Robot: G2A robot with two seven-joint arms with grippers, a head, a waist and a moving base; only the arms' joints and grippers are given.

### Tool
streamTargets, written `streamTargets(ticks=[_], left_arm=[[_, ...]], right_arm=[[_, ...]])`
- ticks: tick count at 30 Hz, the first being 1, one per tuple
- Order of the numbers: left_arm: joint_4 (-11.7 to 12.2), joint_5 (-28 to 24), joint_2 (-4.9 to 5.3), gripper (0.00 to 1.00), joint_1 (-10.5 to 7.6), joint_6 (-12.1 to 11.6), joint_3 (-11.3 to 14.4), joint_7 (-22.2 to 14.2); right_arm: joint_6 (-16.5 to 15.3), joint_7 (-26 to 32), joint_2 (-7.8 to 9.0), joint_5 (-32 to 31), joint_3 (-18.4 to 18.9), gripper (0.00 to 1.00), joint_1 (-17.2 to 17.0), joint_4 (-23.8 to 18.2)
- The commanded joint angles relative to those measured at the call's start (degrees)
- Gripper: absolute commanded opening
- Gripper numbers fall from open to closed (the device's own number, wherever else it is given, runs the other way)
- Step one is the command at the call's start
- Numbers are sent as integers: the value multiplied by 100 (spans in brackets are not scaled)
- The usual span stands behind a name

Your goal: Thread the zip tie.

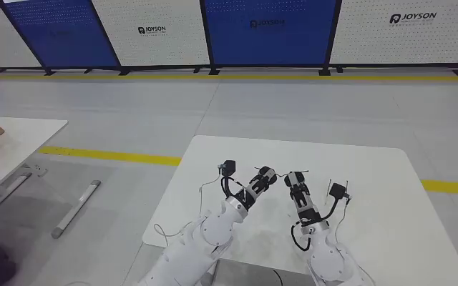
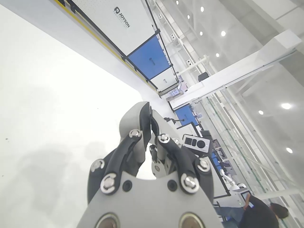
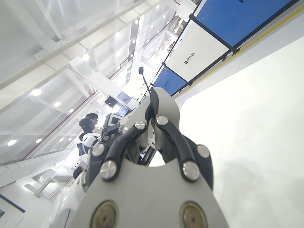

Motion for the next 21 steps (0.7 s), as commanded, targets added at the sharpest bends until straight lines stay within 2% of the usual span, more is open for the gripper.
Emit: streamTargets(ticks=[1,19,21], left_arm=[[0,-19,-3,0,5,-20,-5,-7],[1,20,-29,0,39,-35,-28,-3],[14,40,-34,5,31,-21,-19,-2]], right_arm=[[0,3,-3,-10,6,0,2,12],[0,-5,-22,-57,46,0,-47,-29],[0,-24,-21,-84,53,0,-63,-48]])
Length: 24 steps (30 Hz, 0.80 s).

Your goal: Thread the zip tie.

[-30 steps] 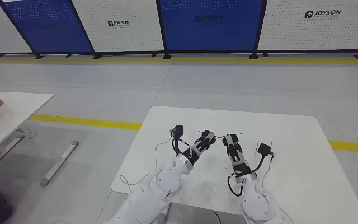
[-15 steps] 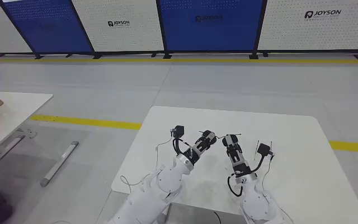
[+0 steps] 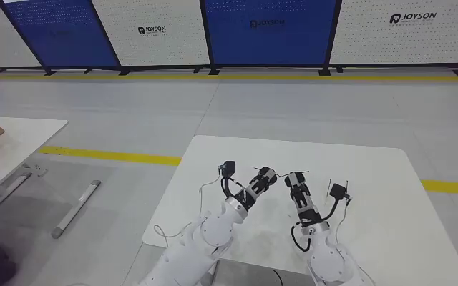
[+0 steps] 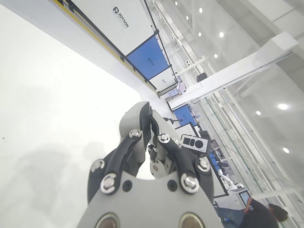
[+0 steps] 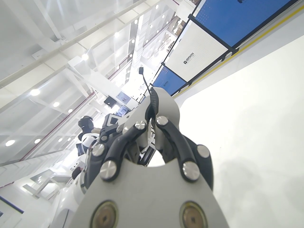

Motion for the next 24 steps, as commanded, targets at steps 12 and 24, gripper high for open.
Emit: streamTargets(ticks=[12,24], left_arm=[[31,80,-23,20,-1,35,18,13],[35,240,-44,20,-7,116,75,2]], right_arm=[[16,-160,-16,-144,40,0,-59,-27],[8,-198,-44,-216,61,0,-82,-32]])
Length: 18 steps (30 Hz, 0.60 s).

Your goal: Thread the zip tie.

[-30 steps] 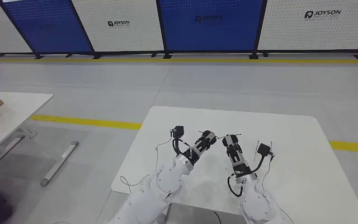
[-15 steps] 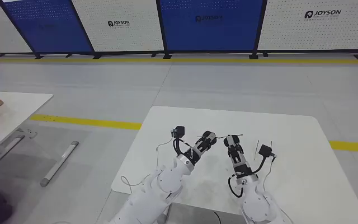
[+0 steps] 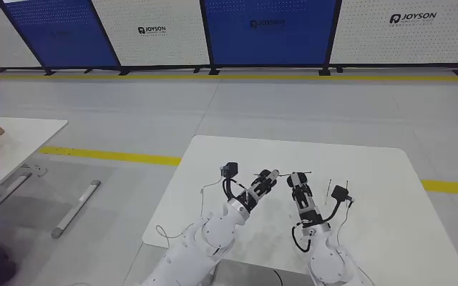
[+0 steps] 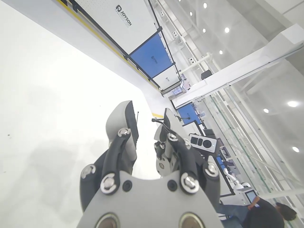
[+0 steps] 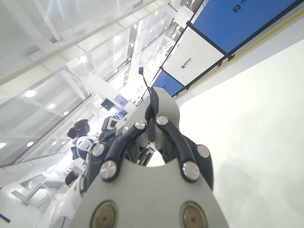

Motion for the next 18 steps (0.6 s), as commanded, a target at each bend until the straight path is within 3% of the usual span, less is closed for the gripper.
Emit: streamTargets(ticks=[1,5,18], left_arm=[[0,20,-4,18,-5,14,10,-3],[5,40,-13,1,-14,37,27,-17],[-14,24,-34,0,-14,14,44,-61]], right_arm=[[-8,-6,-4,-9,5,0,-6,-4],[-12,-12,-11,-16,13,0,-16,-17],[-12,16,-27,-50,40,0,-39,-52]])
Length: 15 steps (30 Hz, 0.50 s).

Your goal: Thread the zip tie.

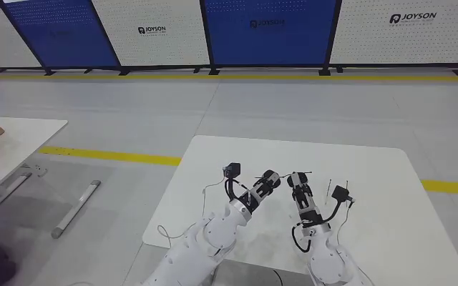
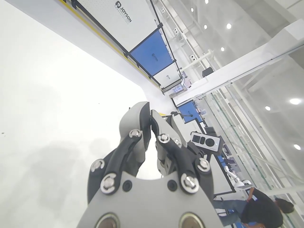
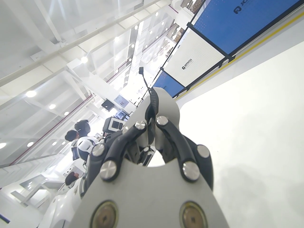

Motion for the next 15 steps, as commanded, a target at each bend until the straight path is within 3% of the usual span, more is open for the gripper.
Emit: streamTargets(ticks=[1,6,8,9,10,15], left_arm=[[-6,-13,-2,0,8,-21,-6,2],[-4,-38,-8,2,19,-38,-20,6],[-1,-33,-9,22,21,-35,-24,5],[-1,-40,-11,22,23,-36,-27,9],[-1,-42,-12,37,25,-38,-28,11],[1,-43,-19,47,28,-50,-33,21]], right_arm=[[0,11,0,-7,4,0,-4,-5],[0,23,-3,-2,20,0,-19,-6],[0,20,-4,-5,24,0,-22,-7],[0,20,-5,-6,27,0,-23,-5],[0,22,-6,-7,29,0,-25,-2],[0,23,-10,-32,43,0,-20,21]])
